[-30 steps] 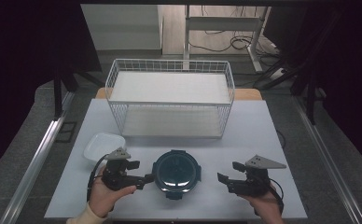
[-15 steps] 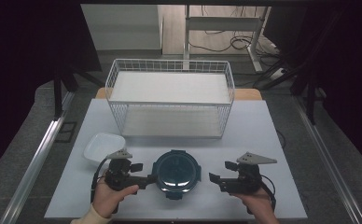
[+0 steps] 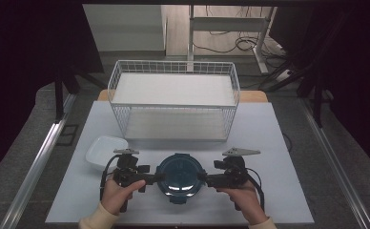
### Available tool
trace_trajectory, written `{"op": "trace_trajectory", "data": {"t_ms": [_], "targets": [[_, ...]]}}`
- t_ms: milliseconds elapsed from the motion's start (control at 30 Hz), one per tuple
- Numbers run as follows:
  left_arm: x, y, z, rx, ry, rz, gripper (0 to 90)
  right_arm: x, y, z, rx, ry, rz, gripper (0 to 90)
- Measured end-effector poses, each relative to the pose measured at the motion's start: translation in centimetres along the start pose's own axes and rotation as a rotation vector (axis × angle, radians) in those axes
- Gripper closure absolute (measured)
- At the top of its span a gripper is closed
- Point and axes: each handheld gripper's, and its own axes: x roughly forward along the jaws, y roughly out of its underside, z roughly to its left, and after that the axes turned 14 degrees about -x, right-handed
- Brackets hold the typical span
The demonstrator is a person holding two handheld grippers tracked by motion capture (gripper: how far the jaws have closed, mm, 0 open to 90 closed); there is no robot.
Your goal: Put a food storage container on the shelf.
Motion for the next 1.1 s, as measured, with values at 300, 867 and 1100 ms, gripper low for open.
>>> {"op": "trace_trajectory", "data": {"t_ms": [300,867,1100], "targets": [[1.6,0.0,0.9,-0.031,0.02,0.036,11.4,1.5,1.5,-0.8,0.153,-0.078,0.026,9.9],[3.3,-0.2,2.1,-0.096,0.08,0.093,16.5,4.0,2.5,-0.5,0.307,-0.125,0.06,10.7],[3.9,0.0,2.1,-0.117,0.097,0.132,19.9,4.5,2.9,-0.5,0.353,-0.158,0.077,16.5]]}}
